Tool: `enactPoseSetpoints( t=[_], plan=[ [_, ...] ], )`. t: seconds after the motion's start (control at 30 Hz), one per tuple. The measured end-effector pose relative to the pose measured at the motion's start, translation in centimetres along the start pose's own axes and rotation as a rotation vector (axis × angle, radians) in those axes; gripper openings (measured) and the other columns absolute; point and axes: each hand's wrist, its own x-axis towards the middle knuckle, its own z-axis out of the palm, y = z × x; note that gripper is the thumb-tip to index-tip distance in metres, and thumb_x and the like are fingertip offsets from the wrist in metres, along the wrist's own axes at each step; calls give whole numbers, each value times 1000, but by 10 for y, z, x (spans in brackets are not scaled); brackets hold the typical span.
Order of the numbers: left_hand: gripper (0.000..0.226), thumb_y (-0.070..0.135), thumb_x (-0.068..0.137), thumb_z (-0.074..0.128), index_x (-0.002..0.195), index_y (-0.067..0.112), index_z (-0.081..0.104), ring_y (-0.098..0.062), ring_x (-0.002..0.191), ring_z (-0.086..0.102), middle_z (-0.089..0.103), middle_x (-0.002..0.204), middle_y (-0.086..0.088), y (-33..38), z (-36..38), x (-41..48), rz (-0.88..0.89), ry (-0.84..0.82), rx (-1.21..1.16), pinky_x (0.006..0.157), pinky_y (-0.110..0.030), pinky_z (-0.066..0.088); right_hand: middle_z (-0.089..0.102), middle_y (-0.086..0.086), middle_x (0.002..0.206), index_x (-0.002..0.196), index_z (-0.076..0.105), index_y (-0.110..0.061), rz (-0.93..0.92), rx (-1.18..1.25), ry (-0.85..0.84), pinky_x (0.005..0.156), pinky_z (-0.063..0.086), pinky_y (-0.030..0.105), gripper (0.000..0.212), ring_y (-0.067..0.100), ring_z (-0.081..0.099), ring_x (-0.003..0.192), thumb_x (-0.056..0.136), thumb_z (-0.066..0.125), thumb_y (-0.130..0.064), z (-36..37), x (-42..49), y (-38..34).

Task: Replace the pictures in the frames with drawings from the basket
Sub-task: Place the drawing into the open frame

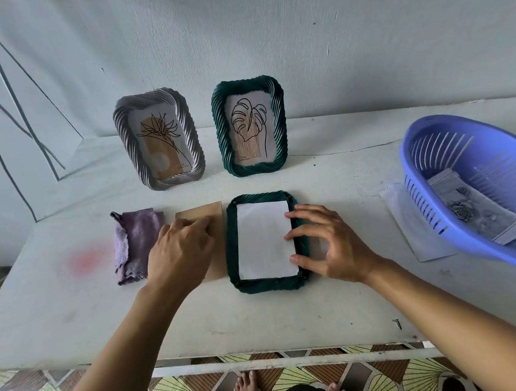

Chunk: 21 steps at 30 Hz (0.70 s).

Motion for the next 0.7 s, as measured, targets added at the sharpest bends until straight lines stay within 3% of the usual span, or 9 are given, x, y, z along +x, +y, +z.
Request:
enactPoseSetpoints(
  t=[0.07, 0.17, 0.23, 0.33, 0.4, 0.5, 0.63, 0.7],
  plan=[
    [48, 42, 88, 28, 123, 39, 60, -35, 99, 59, 69, 113, -4, -9, -3, 3, 33, 6, -82, 85, -46, 51, 52, -14, 144, 110, 72, -30, 1, 0, 3, 116, 30, 40, 33, 5, 33, 143, 80, 78, -44, 0, 0, 0],
    [41, 21, 94, 46, 130, 29, 65, -31, 84, 58, 62, 86, -2, -14, -9, 3, 5, 22, -223, 75, -37, 43, 52, -14, 144, 110, 73, -30, -1, -1, 4, 117, 30, 38, 33, 4, 32, 143, 80, 78, -44, 0, 0, 0],
    [41, 13, 98, 50, 133, 29, 64, -23, 75, 55, 56, 78, 3, -15, -13, 1, -27, 32, -293, 69, -32, 37, 52, -14, 144, 109, 73, -30, 0, -1, 7, 117, 30, 37, 33, 4, 33, 143, 80, 78, -44, 0, 0, -1],
    [39, 18, 101, 49, 133, 36, 62, -7, 46, 45, 50, 64, 3, -16, -18, -2, -85, 42, -373, 52, -31, 37, 52, -15, 143, 109, 73, -30, 0, -6, 8, 116, 30, 39, 32, 4, 33, 143, 80, 78, -44, 0, 0, -1],
    [36, 21, 103, 50, 133, 37, 62, -4, 40, 45, 50, 66, 6, -9, -22, -7, -81, 49, -407, 47, -23, 34, 52, -15, 143, 108, 72, -30, 2, 0, 9, 116, 31, 40, 32, 5, 33, 143, 80, 78, -43, 1, -1, -2],
    [37, 20, 101, 54, 133, 36, 62, 2, 65, 58, 65, 96, 2, 5, -22, -11, 50, 72, -415, 59, -21, 42, 52, -16, 143, 108, 72, -30, 13, 12, 6, 115, 32, 42, 32, 6, 33, 143, 79, 79, -43, 1, -1, -1],
    [40, 25, 96, 51, 135, 27, 63, -27, 104, 60, 64, 121, -8, 31, -10, -15, 205, 28, -293, 93, -36, 47, 52, -17, 143, 108, 71, -32, 18, 18, 6, 115, 32, 43, 33, 6, 33, 143, 79, 79, -45, 0, -1, -2],
    [41, 24, 97, 51, 137, 25, 62, -31, 114, 54, 61, 127, -11, 48, -7, -17, 233, 11, -188, 98, -36, 41, 52, -17, 143, 108, 71, -32, 21, 18, 3, 115, 32, 42, 33, 5, 33, 143, 79, 78, -45, 0, -1, -2]
  ],
)
